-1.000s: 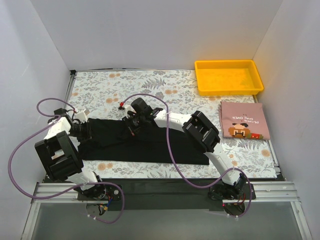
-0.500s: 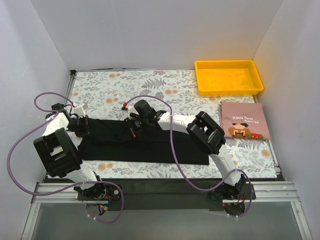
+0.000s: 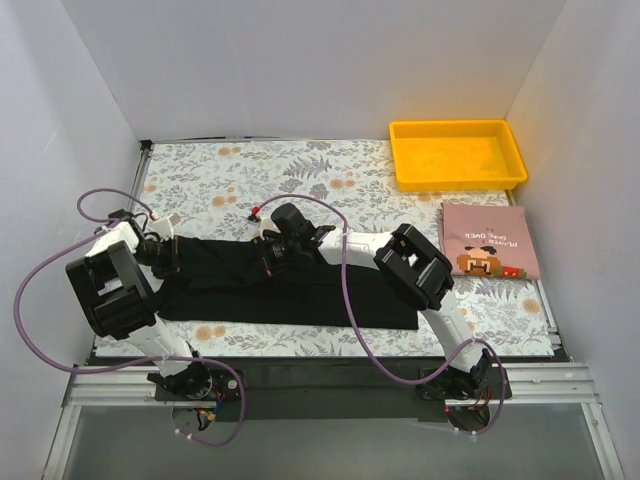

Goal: Fold and stack the t-shirts
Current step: Fold the tshirt

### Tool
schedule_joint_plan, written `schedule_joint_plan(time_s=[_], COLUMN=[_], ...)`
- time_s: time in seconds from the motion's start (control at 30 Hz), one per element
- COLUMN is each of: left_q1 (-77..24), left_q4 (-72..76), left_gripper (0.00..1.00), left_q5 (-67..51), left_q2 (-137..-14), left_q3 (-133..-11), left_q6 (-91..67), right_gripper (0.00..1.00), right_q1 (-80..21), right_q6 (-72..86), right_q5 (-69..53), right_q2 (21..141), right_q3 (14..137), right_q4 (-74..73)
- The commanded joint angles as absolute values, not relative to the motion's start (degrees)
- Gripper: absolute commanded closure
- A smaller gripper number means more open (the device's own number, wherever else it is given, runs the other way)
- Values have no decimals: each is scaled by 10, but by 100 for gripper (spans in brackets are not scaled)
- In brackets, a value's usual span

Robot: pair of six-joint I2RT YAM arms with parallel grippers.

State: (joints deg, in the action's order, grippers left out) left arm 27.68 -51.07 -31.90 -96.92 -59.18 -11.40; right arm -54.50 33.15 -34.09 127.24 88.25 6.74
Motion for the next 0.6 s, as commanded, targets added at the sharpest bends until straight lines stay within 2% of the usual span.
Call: schedule_joint_plan(time_s=[0.0, 0.07, 0.17, 0.23, 0.33, 0.37, 0.57], left_q1=[274, 270, 267, 268, 267, 267, 264], left_q4=[-484, -479, -475, -479, -469, -459, -493], left_gripper=[98, 95, 85, 80, 70, 68, 64], left_q5=[-297, -290, -283, -282, -282, -276, -268], left_q2=[-976, -984, -986, -977, -921, -885, -823], left_q3=[-613, -613, -617, -627, -623, -621, -620], left_q6=[-110, -115, -117, -118, -113, -113, -80], right_gripper=[77, 72, 63, 60, 55, 48, 49], right_q1=[-541, -534, -522, -512, -503, -499, -490], right_q6=[335, 332, 308, 281, 211, 192, -18], right_q5=[-334, -337, -339, -344, -352, -354, -311], right_q2=[1267, 1264, 1249, 1229, 1195, 1186, 1122], right_q3=[875, 875, 880, 891, 902, 902, 863], right_q4=[79, 77, 72, 52, 11, 1, -144])
